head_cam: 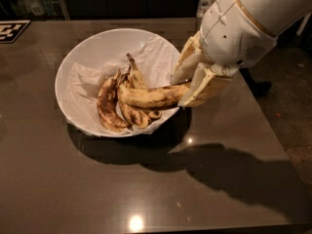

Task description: Pick banana from white bowl

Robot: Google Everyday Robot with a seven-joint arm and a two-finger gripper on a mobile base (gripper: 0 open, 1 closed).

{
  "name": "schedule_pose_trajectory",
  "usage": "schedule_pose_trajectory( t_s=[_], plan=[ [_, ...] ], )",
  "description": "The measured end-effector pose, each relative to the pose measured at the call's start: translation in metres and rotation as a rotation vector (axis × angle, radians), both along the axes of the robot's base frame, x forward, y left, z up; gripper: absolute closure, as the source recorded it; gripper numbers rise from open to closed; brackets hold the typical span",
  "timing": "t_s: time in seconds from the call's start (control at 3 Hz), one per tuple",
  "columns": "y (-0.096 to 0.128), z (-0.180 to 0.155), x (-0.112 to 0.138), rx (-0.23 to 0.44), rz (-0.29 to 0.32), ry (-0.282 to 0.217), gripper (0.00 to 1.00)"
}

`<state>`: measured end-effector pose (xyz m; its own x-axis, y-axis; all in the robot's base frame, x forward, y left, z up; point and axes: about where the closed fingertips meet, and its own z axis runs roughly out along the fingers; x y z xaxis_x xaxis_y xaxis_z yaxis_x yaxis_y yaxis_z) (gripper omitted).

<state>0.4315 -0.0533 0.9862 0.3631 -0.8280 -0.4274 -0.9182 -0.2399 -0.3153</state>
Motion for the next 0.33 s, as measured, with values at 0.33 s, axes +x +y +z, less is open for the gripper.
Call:
schedule_pose_trajectory(
  t_s=[0.33],
  plan=[
    [-0.0010,0.0006,-0.0009,0.002,0.000,-0.001,1.00]
  ],
)
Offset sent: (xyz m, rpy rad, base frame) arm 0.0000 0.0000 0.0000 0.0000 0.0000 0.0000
